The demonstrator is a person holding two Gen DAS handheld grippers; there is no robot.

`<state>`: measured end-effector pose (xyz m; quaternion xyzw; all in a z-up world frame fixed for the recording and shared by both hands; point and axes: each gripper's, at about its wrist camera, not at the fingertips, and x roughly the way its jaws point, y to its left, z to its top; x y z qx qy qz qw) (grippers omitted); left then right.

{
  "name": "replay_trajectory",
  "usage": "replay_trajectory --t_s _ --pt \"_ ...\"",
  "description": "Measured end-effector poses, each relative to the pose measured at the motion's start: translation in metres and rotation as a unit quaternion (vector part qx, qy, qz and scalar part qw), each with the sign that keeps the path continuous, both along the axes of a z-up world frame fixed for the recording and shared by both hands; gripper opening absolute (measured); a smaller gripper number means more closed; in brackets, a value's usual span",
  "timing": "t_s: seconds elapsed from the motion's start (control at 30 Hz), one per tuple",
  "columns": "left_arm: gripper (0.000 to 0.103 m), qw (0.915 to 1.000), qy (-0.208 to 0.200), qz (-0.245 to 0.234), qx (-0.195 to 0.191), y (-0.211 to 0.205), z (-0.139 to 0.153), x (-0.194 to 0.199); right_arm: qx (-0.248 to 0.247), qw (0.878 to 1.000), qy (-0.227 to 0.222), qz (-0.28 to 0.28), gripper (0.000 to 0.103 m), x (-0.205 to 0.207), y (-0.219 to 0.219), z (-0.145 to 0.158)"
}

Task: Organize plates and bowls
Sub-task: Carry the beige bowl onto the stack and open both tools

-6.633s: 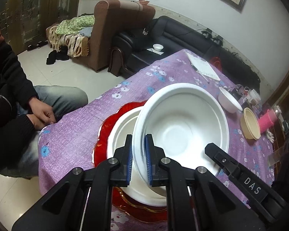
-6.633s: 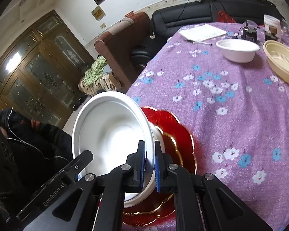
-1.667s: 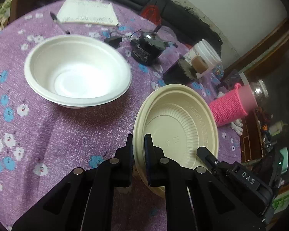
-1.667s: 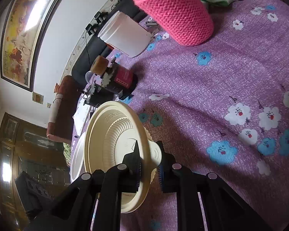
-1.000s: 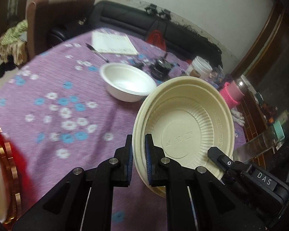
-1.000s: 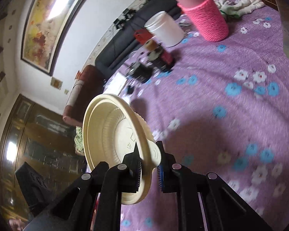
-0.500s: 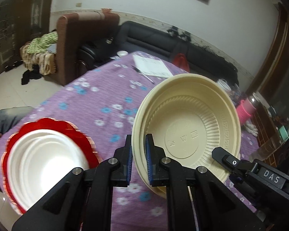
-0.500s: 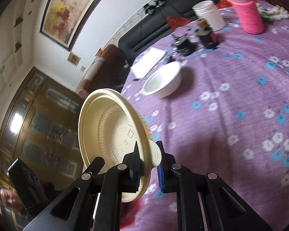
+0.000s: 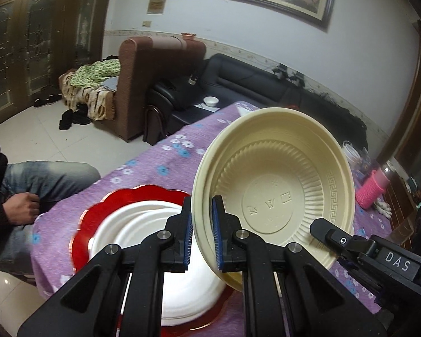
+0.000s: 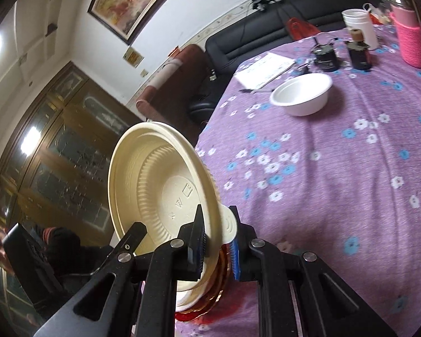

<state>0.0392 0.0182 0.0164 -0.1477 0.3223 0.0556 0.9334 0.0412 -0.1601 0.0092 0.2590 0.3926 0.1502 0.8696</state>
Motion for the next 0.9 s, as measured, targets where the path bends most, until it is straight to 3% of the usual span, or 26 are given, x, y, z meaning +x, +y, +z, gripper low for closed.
replay_trajectory --t_s 0.53,0.8,0.9 --pt "0.011 0.9991 0.003 0.038 0.018 0.047 -0.018 -0.019 -0.04 0.999 0.009 0.034 0.016 -0.01 0.071 -0.01" --pt "0.014 0.9966 0.052 0.037 0.052 0.054 -0.041 -0.013 -0.064 0.997 0.02 0.041 0.016 -0.009 0.092 -0.031" --pt "0.014 0.9953 0.069 0.039 0.055 0.057 -0.048 -0.009 -0.094 0.995 0.015 0.04 0.018 -0.01 0.102 -0.04"
